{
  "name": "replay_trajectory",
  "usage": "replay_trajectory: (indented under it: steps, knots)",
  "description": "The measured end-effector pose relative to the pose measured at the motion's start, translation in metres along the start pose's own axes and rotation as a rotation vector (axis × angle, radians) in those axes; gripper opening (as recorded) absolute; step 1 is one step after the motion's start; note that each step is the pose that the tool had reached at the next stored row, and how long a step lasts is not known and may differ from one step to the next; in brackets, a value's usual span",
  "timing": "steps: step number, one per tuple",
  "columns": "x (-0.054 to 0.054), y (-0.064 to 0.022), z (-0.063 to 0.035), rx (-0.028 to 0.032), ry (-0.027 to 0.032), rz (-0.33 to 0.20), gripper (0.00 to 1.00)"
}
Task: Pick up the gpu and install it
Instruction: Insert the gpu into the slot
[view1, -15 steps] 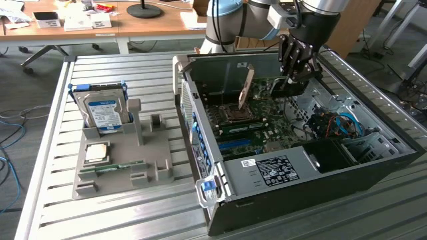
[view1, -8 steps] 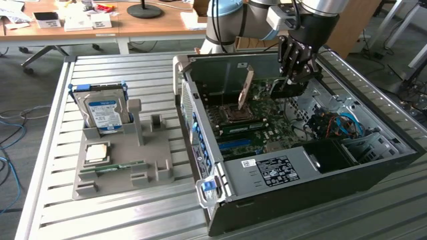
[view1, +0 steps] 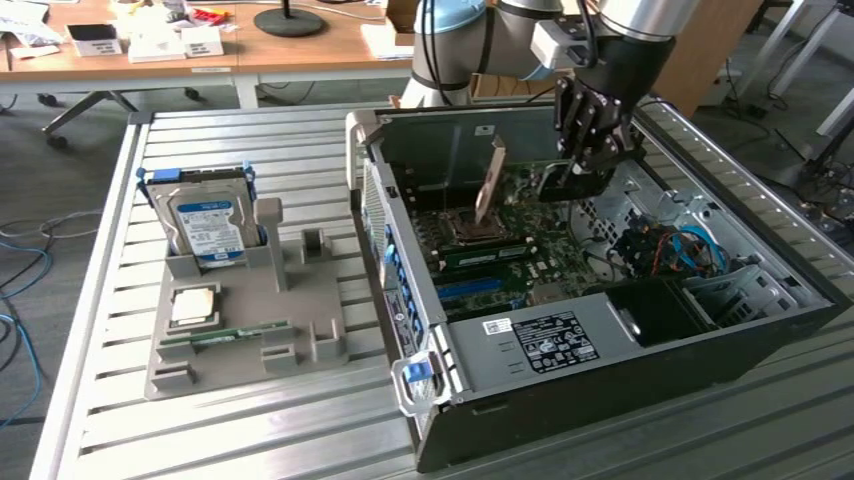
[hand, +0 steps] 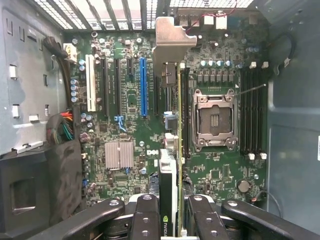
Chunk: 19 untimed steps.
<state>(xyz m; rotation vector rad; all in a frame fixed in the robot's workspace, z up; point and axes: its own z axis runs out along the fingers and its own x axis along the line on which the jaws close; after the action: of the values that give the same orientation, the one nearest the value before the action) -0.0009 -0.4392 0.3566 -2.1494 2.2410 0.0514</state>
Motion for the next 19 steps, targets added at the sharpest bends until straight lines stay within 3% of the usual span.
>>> replay_trajectory:
  steps: [19]
  knots:
    - [0.0052,0.0055,0.0086,-0.0001,-0.0011,0.0,0.27]
